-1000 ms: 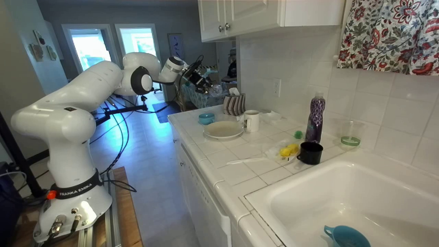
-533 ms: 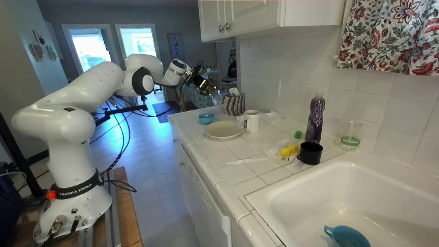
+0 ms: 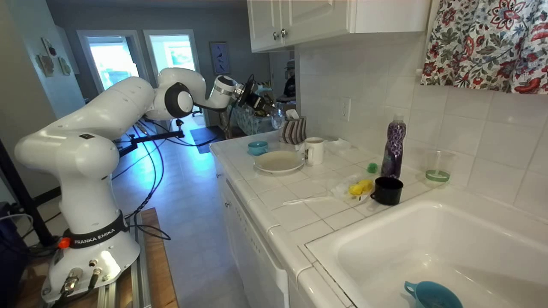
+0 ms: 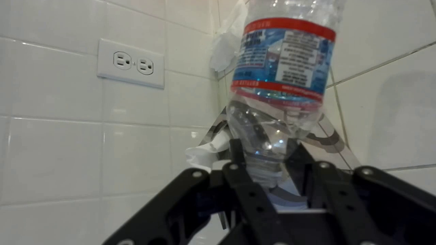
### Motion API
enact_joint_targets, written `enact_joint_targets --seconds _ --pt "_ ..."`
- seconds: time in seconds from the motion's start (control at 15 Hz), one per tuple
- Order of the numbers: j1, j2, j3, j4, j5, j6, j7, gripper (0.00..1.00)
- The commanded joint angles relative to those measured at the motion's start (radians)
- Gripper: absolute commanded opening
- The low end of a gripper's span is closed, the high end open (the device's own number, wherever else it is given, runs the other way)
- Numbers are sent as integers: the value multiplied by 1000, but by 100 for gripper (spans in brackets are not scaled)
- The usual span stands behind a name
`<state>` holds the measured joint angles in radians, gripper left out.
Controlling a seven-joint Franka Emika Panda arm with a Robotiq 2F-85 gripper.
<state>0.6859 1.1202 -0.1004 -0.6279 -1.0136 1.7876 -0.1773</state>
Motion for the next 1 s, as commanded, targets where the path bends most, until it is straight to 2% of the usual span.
enact_joint_targets --seconds 0.0,0.2,0.47,0.93 --pt "8 -5 -28 -21 -39 60 31 11" --pt "16 -3 -46 -18 -47 93 97 11" --pt "26 -12 -65 -44 -50 113 283 11" --pt "53 -65 -113 -185 -73 125 605 11"
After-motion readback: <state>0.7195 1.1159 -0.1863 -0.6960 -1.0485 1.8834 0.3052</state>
